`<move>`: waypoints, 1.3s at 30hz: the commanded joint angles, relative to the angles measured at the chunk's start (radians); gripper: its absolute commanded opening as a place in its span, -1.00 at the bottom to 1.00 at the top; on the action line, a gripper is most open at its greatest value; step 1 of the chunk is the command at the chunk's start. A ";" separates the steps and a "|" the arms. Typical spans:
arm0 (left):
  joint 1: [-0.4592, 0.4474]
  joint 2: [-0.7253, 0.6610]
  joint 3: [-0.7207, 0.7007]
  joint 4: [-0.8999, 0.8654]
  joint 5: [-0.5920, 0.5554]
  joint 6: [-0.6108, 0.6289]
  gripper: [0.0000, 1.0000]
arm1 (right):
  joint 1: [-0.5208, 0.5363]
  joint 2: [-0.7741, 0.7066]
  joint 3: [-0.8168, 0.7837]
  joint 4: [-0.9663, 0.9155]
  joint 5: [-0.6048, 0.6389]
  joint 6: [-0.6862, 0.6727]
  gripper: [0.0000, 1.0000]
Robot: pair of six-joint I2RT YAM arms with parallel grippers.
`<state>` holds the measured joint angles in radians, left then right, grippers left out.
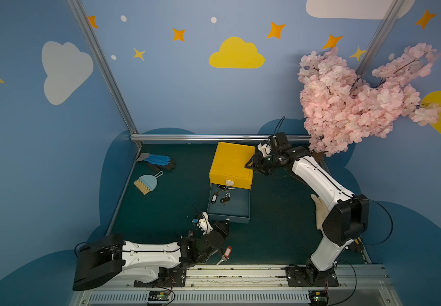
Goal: Take the keys out of the drawer
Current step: Open the drawer in the storage box.
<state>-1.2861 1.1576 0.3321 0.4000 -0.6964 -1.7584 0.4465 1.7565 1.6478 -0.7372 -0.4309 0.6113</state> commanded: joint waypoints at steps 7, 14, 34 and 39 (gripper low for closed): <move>-0.013 -0.030 -0.002 -0.089 -0.038 -0.055 -0.89 | 0.003 0.006 -0.018 -0.017 -0.006 -0.036 0.05; -0.013 -0.079 0.005 -0.161 -0.046 -0.055 -0.89 | -0.007 -0.002 -0.016 -0.019 -0.003 -0.041 0.05; -0.009 -0.353 0.269 -0.710 -0.150 0.245 -0.02 | -0.017 -0.112 0.114 -0.117 0.063 -0.071 0.06; 0.069 -0.378 0.375 -0.780 -0.135 0.497 -0.02 | 0.006 -0.207 0.127 -0.144 0.122 -0.121 0.01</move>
<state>-1.2579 0.7868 0.6701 -0.2558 -0.8181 -1.4624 0.4389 1.6234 1.7424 -0.8394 -0.3580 0.5365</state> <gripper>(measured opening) 0.489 0.505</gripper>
